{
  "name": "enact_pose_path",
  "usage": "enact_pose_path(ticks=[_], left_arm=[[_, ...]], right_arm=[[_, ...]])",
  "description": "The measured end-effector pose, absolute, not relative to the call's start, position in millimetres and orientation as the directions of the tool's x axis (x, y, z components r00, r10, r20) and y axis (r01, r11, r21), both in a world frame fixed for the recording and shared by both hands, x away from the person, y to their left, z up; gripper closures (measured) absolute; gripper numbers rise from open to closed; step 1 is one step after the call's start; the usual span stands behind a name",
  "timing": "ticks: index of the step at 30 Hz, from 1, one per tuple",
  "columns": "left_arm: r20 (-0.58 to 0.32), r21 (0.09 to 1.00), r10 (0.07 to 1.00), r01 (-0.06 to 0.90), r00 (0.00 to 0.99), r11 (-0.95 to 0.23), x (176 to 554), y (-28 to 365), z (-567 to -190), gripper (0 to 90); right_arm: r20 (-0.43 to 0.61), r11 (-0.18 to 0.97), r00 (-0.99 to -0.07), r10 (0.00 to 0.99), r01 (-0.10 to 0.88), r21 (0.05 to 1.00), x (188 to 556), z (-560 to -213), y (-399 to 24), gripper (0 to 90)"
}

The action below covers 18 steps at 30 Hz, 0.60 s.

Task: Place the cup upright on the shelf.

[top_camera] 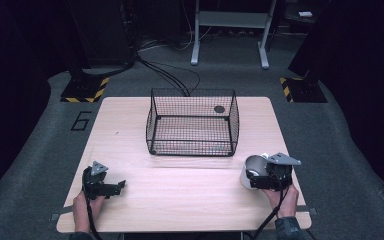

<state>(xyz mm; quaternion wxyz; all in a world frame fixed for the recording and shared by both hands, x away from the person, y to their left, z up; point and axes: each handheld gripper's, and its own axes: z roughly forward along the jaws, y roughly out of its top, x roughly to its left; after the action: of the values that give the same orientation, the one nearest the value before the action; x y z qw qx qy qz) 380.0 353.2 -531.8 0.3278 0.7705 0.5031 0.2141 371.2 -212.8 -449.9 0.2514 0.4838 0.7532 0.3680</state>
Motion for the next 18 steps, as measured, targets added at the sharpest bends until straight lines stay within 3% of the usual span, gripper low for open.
enact_pose_path(ticks=[18], left_arm=[[0.0, 0.72, 0.915, 0.635, 0.402, -0.279, 379.9, 353.2, -531.7, 0.0]], right_arm=[[-0.038, 0.267, -0.386, 0.922, 0.562, 0.782, 376.3, -457.8, -204.8, 5.0]])
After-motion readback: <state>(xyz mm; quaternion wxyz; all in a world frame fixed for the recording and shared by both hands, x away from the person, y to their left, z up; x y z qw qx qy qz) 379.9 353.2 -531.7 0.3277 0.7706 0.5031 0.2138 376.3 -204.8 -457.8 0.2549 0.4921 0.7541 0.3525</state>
